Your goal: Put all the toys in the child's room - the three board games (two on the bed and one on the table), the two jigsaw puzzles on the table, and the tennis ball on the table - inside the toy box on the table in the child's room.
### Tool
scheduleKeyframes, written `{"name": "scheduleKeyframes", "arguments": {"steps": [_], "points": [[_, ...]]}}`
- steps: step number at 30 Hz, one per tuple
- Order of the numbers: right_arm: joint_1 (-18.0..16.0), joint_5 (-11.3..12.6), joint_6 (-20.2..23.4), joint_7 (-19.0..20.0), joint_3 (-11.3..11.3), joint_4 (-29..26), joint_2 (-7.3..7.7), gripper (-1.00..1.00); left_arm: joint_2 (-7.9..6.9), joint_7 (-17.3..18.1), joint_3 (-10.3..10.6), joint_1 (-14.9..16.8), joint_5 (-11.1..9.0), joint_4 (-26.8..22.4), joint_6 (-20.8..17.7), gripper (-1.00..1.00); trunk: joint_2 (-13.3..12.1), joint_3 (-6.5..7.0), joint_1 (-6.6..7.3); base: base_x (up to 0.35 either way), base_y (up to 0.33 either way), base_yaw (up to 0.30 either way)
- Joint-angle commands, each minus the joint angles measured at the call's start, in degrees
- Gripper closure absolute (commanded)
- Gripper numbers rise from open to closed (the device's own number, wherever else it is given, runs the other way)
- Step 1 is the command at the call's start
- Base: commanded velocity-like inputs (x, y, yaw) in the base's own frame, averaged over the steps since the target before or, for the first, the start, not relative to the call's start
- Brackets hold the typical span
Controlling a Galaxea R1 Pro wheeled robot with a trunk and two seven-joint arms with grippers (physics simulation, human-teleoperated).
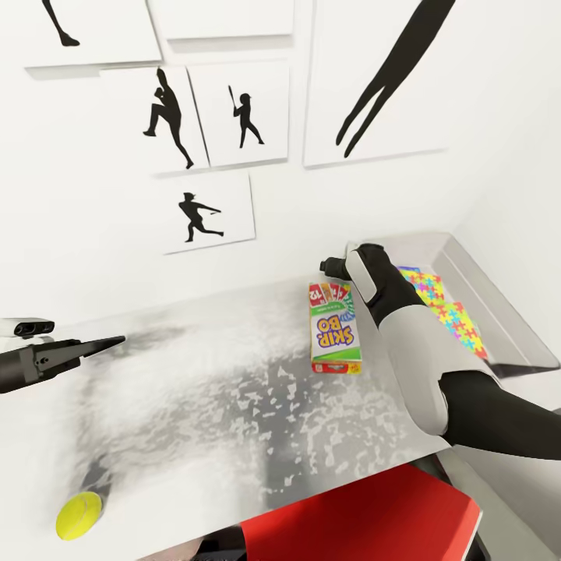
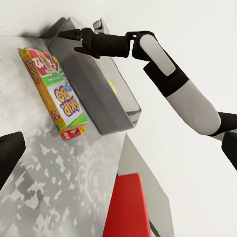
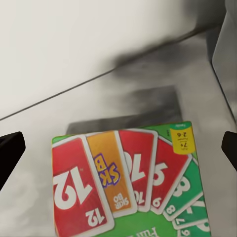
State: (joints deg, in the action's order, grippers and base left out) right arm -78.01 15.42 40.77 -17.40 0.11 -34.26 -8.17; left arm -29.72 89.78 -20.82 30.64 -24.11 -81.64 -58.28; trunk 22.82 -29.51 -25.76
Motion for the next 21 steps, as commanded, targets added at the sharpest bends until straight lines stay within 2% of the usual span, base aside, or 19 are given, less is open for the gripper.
{"name": "scheduleKeyframes", "arguments": {"steps": [1, 21], "points": [[-0.04, 0.58, 0.11, -0.49, 0.03, -0.01, -0.01, -1.00, -0.01, 0.23, 0.00, 0.03, 0.03, -0.01, -0.61, -1.00, 0.10, -0.18, -0.03, 0.000, 0.000, 0.000], [-0.17, 0.58, -0.04, -0.51, -0.06, -0.14, 0.08, -1.00, -0.10, 0.23, -0.09, 0.03, 0.03, -0.01, -0.73, -1.00, 0.10, -2.05, -0.03, 0.000, 0.000, 0.000]]}}
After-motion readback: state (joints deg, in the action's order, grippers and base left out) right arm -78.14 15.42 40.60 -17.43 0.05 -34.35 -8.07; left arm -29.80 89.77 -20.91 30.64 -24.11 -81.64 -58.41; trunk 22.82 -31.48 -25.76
